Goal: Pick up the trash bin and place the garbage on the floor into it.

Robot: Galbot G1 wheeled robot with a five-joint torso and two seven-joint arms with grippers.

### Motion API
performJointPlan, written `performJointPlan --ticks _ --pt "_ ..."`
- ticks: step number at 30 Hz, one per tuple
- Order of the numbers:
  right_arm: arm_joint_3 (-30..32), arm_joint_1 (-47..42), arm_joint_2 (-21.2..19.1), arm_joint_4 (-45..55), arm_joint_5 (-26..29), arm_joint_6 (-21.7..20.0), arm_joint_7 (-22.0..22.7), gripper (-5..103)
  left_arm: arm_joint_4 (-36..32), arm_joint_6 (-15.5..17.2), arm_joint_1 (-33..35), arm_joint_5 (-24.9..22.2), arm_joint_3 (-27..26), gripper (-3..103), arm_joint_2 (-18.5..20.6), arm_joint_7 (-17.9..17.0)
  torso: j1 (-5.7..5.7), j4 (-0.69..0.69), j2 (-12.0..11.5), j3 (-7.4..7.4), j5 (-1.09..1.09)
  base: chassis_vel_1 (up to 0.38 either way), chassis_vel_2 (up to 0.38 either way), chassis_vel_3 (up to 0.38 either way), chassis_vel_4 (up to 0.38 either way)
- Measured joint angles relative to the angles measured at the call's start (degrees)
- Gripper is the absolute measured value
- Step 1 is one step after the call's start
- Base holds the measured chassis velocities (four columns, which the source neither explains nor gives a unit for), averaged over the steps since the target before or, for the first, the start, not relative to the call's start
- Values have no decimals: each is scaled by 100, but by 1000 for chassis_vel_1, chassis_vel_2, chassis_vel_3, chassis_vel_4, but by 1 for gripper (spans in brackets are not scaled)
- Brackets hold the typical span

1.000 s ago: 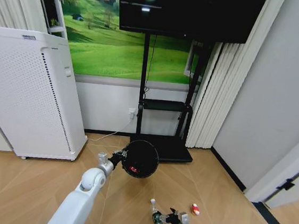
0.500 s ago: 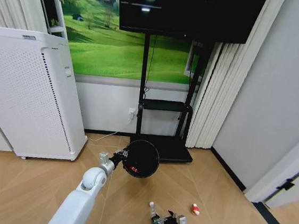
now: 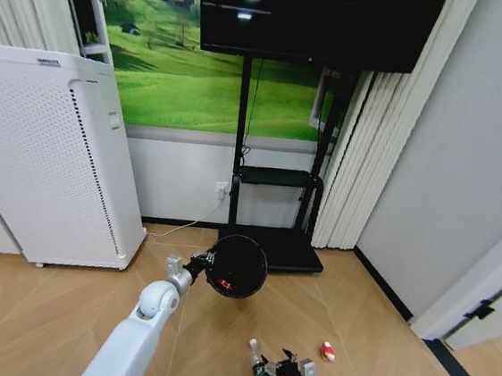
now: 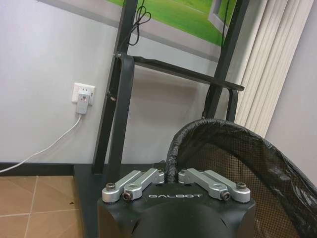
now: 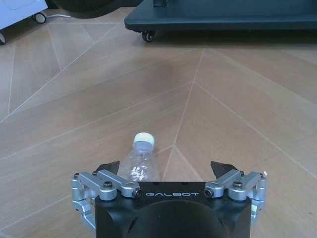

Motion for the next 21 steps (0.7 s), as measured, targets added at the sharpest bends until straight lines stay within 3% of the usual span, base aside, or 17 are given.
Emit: performJointPlan --ticks 21 --pt "26 16 247 -674 -324 181 186 100 -4 -18 -6 2 -64 7 7 40 0 0 0 0 0 0 0 0 0"
